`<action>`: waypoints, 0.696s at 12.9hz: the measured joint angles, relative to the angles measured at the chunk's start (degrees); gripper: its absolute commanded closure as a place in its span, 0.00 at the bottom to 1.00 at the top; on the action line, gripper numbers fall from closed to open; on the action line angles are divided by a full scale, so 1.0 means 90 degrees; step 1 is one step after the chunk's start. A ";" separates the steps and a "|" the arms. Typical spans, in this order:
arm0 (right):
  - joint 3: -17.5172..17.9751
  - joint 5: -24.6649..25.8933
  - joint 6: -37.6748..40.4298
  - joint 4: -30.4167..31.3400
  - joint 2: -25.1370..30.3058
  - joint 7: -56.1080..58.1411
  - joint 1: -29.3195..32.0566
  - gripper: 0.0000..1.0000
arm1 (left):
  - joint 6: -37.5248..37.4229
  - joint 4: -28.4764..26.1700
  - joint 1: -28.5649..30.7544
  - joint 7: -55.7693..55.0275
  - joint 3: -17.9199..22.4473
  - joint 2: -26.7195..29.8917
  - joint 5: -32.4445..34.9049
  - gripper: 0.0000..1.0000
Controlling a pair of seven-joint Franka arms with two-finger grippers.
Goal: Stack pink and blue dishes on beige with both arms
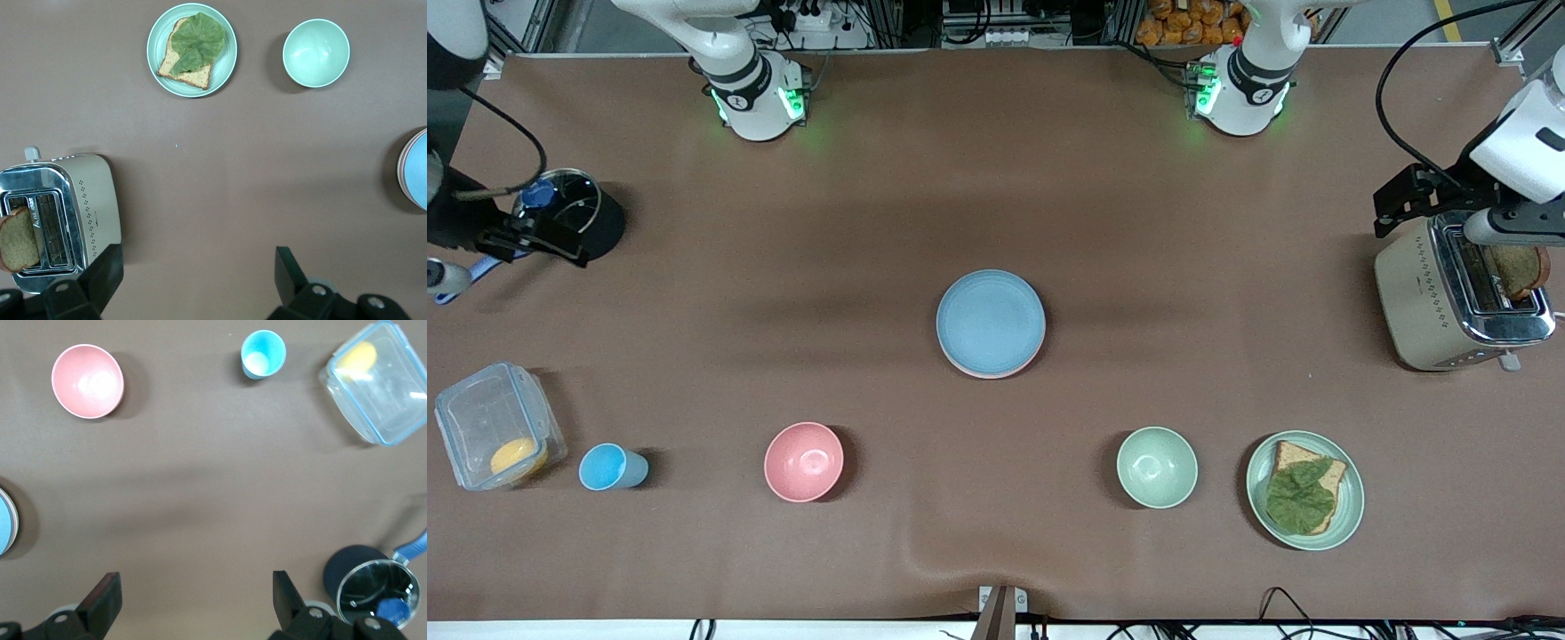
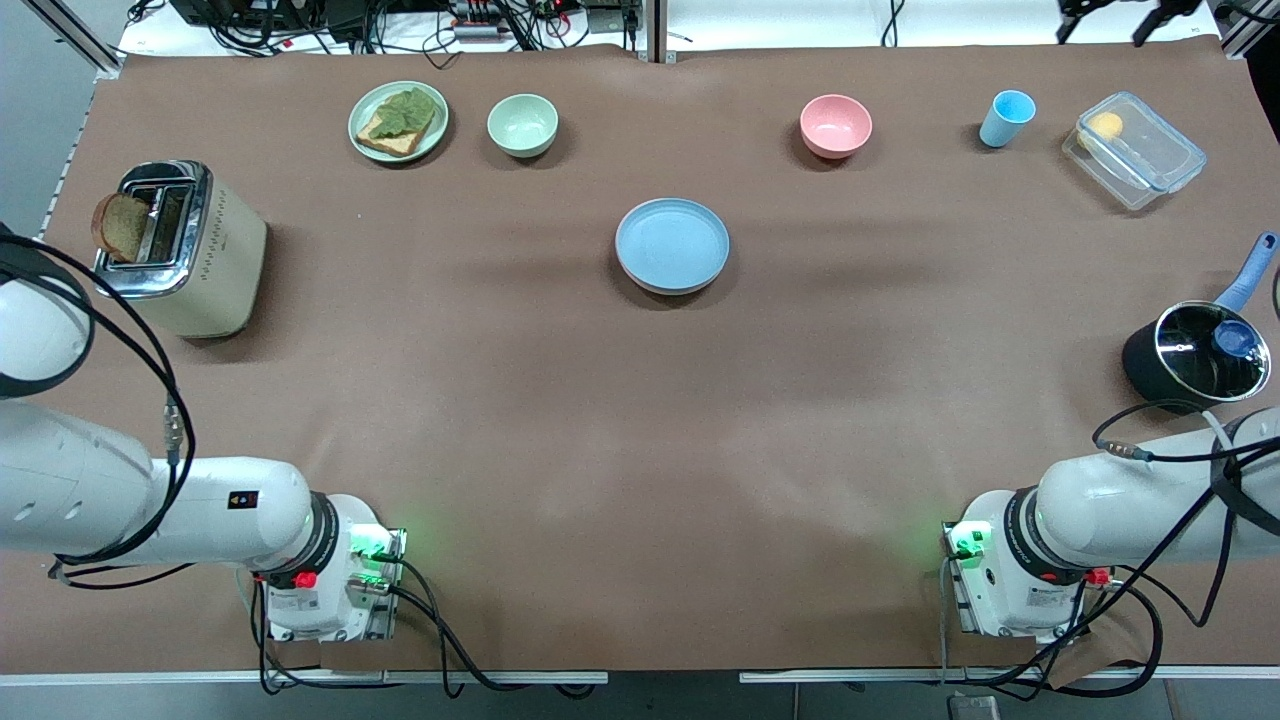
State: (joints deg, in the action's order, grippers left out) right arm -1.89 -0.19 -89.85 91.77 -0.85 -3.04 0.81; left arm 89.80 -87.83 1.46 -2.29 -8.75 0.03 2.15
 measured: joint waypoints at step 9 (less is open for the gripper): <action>-0.0193 0.0006 0.0084 -0.0125 0.0097 0.0222 0.0001 0.00 | 0.0023 -0.0032 0.0109 0.0043 0.0021 0.0004 0.0000 0.00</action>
State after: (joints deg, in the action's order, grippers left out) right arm -3.63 -0.14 -89.09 90.65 0.03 -1.05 0.82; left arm 90.00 -88.12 2.45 -1.90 -8.57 0.07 2.15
